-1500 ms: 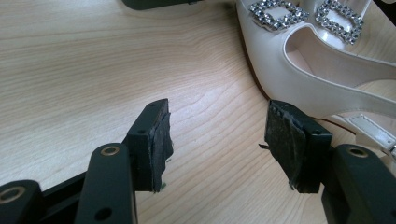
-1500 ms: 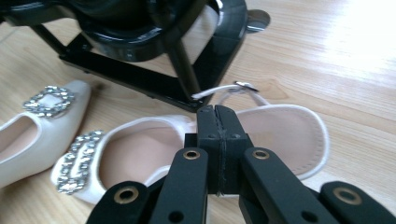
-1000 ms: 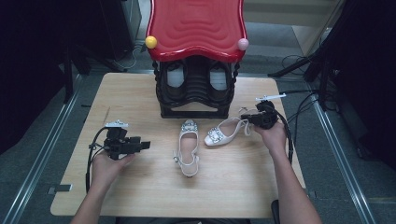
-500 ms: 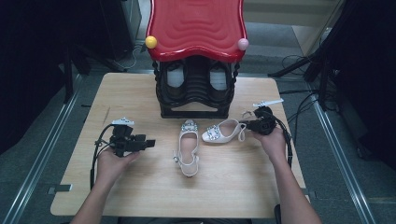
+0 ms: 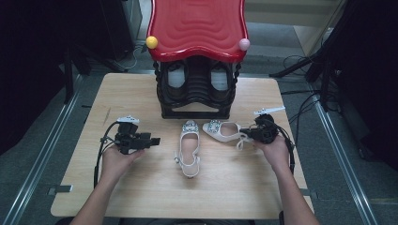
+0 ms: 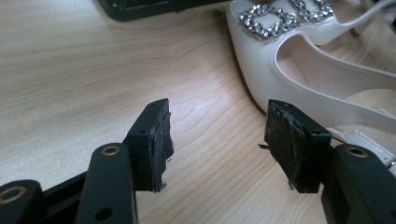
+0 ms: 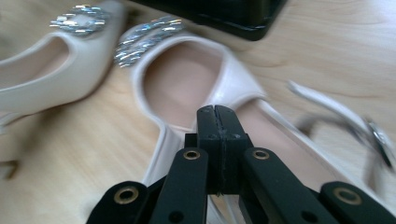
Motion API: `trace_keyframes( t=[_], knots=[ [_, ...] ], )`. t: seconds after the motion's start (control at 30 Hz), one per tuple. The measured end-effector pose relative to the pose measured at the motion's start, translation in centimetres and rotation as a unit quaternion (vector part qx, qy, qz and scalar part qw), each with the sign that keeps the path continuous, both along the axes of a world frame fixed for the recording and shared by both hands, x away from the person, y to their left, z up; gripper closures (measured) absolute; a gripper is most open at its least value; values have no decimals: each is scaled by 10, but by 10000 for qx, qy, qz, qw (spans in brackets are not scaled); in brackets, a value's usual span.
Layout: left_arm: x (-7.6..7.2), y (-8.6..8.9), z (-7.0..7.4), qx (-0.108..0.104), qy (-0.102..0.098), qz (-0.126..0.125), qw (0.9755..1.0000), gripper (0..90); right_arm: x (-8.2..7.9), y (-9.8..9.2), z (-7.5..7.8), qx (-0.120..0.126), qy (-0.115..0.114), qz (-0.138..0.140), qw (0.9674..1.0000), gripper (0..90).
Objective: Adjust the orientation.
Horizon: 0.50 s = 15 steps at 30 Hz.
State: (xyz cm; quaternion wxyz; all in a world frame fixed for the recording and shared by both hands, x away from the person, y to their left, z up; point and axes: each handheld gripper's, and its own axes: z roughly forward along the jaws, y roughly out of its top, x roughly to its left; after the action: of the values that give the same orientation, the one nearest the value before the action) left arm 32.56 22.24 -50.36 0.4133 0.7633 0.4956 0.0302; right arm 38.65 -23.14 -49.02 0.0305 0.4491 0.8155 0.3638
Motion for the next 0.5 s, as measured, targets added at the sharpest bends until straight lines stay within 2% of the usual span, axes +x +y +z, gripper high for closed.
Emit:
trace_keyframes(
  t=[0.03,0.17,0.3,0.4,0.5],
  knots=[
    [1,-1,0,-2,9,-10,10000,411,-2,2,0,95,31,38,9999,900],
    [4,-3,0,2,60,-78,10000,411,-12,11,2,-74,-16,126,9999,900],
    [6,-7,0,18,54,-111,9999,411,-17,16,1,86,126,262,9995,886],
    [7,-8,-1,0,36,-129,9999,411,-21,20,6,21,-51,183,9998,891],
    [8,-9,-2,-1,55,-124,9999,411,-22,18,13,126,-268,-20,9996,900]
  ],
)
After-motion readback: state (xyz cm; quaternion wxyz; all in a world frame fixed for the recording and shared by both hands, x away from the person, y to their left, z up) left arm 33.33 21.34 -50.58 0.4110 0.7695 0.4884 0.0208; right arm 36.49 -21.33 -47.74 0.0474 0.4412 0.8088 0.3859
